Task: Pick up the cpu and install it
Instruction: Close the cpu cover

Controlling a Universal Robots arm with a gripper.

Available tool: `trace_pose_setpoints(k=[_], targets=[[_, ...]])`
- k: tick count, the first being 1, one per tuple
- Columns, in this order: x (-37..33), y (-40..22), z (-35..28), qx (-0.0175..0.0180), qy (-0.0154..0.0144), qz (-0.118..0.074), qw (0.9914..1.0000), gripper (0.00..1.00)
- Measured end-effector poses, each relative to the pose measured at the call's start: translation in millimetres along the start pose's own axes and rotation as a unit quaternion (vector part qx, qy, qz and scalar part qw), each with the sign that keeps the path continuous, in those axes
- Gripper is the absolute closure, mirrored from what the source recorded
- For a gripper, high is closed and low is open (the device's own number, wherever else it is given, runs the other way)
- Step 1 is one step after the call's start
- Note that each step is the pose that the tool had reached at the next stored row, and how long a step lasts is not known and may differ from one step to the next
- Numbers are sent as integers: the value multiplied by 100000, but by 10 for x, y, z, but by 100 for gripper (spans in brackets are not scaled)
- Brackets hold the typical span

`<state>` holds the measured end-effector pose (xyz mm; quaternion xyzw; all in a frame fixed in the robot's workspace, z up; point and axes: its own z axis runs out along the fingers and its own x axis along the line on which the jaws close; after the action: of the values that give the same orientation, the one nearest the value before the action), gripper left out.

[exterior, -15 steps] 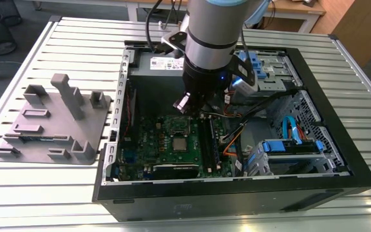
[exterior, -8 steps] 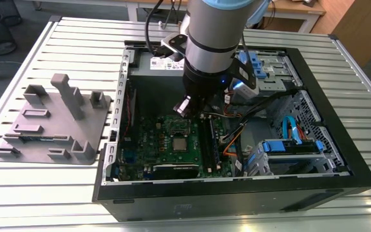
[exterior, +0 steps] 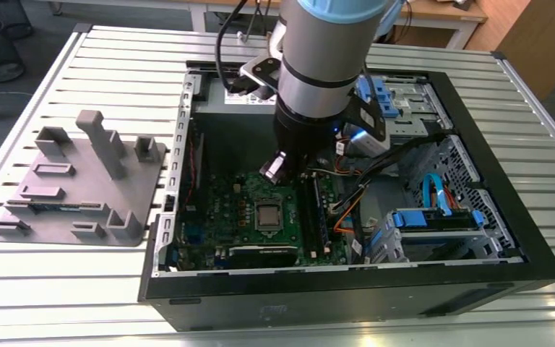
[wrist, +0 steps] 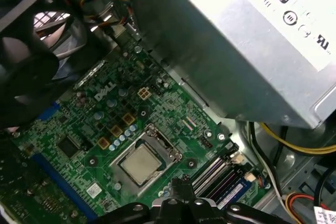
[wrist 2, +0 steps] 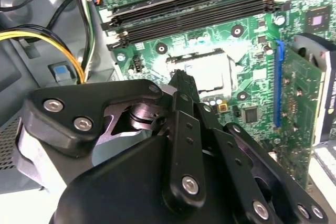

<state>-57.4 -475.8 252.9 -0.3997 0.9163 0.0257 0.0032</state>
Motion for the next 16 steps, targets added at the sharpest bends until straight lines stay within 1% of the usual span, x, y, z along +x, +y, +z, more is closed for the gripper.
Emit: trace_pose_setpoints(k=[6,10,13,16], targets=[[42,-38,-3,9,31,-244,100000,89],[39,-37,2,40,68,-309,99999,89],[17,-16,10,44,69,-306,99999,89],[-29,26,19,40,66,-304,100000,89]])
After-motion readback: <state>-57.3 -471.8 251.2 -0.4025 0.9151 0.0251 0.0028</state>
